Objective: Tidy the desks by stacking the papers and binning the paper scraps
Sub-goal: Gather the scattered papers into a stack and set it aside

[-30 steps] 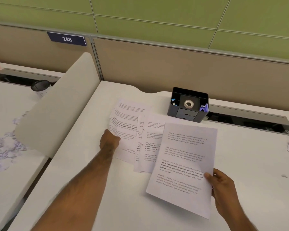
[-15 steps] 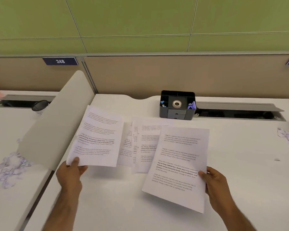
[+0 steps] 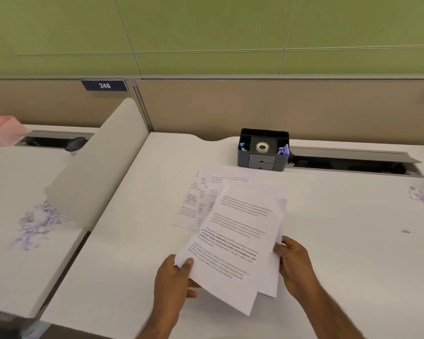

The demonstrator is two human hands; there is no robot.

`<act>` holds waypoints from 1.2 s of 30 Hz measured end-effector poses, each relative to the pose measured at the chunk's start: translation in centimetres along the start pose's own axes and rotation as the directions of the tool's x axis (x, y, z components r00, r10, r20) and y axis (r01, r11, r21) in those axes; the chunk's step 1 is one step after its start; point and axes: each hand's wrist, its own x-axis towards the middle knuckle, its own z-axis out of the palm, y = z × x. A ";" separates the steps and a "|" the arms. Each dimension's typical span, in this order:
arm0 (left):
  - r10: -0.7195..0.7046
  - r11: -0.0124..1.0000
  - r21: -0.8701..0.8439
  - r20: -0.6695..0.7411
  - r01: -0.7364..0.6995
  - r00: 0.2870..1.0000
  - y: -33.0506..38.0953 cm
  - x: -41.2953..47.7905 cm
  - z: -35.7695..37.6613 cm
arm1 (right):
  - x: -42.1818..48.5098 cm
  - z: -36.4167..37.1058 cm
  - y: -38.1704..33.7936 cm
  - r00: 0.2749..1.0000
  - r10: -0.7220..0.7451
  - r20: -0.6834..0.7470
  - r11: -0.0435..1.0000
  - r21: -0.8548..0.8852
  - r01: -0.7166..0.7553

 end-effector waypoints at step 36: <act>0.360 0.931 -0.195 0.354 -0.309 0.863 2.1 3.0 4.8 | -2.6 -0.1 -1.8 0.945 -0.314 0.090 0.886 -0.330 0.326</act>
